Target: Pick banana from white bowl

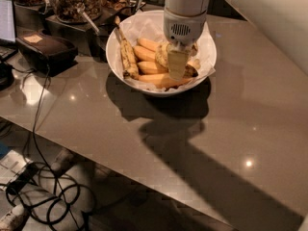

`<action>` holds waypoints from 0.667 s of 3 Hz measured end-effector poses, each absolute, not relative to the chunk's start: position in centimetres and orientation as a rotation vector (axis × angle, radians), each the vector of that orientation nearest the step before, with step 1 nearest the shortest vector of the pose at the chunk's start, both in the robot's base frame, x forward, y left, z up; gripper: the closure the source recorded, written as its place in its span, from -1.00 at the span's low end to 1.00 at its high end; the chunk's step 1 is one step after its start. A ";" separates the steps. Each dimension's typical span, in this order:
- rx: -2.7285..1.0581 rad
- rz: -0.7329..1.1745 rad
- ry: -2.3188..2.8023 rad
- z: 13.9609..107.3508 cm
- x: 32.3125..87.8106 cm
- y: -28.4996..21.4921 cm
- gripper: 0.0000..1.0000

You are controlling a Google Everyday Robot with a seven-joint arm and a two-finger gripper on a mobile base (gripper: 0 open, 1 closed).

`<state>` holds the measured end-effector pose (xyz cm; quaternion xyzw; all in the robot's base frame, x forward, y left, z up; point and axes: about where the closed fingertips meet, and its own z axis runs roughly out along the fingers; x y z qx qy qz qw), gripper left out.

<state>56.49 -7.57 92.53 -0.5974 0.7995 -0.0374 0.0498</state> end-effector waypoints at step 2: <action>-1.769 -0.108 2.429 92.3 57.1 -7.9 1.00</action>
Offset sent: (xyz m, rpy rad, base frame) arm -0.0018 -0.0082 -0.0033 0.0042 0.0055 -0.0248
